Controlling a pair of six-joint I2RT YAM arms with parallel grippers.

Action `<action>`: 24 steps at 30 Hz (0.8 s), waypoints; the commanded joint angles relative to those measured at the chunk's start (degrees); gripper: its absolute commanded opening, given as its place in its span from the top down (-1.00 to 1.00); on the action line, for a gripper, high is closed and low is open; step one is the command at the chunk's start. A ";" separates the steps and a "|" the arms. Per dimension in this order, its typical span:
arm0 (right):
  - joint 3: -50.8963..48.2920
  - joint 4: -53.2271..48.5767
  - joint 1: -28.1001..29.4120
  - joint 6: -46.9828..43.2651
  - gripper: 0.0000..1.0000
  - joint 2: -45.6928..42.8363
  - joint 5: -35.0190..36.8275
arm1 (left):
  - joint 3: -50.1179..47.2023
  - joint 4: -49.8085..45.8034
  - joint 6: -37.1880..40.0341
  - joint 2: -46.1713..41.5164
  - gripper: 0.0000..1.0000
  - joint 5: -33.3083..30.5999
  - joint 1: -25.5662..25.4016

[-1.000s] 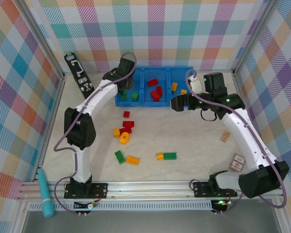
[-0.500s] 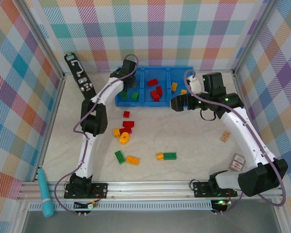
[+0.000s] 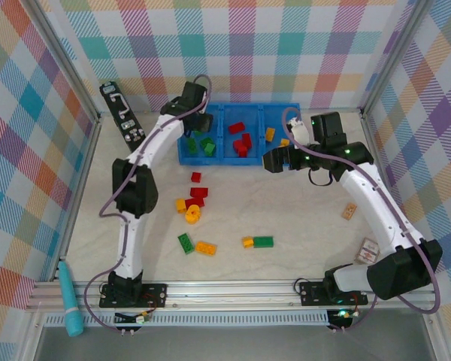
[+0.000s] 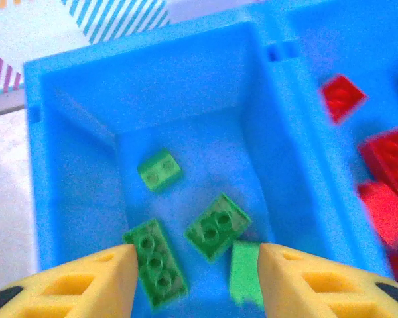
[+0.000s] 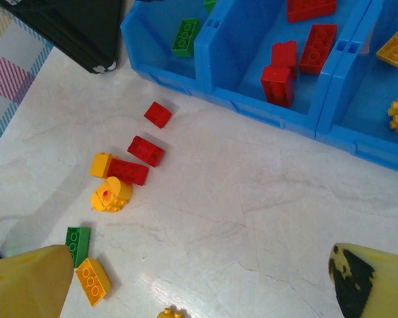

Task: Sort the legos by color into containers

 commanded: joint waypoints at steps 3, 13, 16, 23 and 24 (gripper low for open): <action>0.98 -0.32 0.30 -0.48 -0.98 -3.63 -1.43 | -16.69 -7.66 21.91 -15.58 -0.04 -1.64 -13.41; -3.74 3.74 0.24 1.12 -0.98 -9.90 1.30 | -34.70 -3.58 16.66 -21.44 -0.02 3.74 -34.03; -3.76 3.64 0.27 1.27 -0.98 -11.08 1.16 | -34.60 -3.95 14.03 -18.86 -0.04 7.40 -37.99; -4.46 4.07 0.28 1.45 -0.98 -13.68 3.67 | -38.40 4.68 8.26 -18.34 -0.05 11.75 -42.38; -4.76 4.29 0.28 1.38 -0.98 -14.31 4.00 | -39.03 5.76 7.50 -18.17 -0.05 11.10 -42.65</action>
